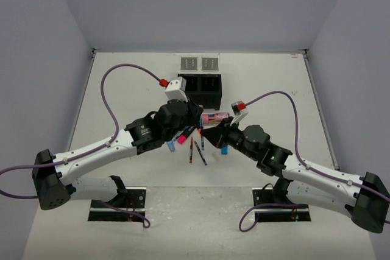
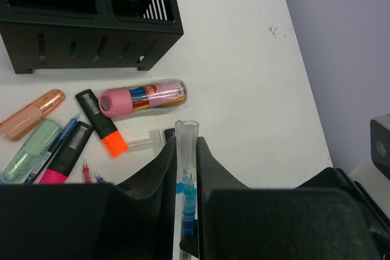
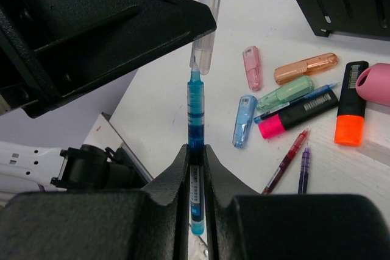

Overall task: Sort the stationery into containers
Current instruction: Close the pen cap on the pen.

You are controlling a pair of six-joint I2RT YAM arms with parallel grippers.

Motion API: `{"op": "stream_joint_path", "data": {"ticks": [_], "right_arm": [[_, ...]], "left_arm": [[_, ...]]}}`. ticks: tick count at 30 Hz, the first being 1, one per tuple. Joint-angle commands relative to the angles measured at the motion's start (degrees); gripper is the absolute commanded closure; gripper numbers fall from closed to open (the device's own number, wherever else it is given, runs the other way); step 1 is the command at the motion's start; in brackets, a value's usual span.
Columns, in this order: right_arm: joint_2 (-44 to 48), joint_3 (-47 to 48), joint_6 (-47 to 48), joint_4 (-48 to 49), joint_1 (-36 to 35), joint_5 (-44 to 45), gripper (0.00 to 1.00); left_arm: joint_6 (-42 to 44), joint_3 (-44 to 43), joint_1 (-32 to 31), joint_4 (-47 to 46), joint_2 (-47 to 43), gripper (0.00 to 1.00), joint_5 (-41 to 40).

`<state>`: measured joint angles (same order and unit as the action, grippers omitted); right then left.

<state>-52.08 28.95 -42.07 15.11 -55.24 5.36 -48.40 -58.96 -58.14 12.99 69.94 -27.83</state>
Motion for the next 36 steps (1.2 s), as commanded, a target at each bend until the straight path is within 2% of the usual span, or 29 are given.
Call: {"op": "stream_joint_path", "data": {"ticks": [1,19,36], "right_arm": [[-0.62,3.46,-1.97,0.39,-0.22,3.06,1.00],[-1.44,7.88,-7.43,-2.41,-0.23,8.73,1.00],[-0.41,9.71,-6.48,-2.70,-0.22,10.68,1.00]], "left_arm": [[0.88,1.08,-0.14,-2.69,-1.59,1.00,0.46],[1.45,5.69,-0.14,-7.14,-4.84,1.00,-0.03],[4.08,9.26,-0.14,-11.69,-8.86,1.00,0.53]]}}
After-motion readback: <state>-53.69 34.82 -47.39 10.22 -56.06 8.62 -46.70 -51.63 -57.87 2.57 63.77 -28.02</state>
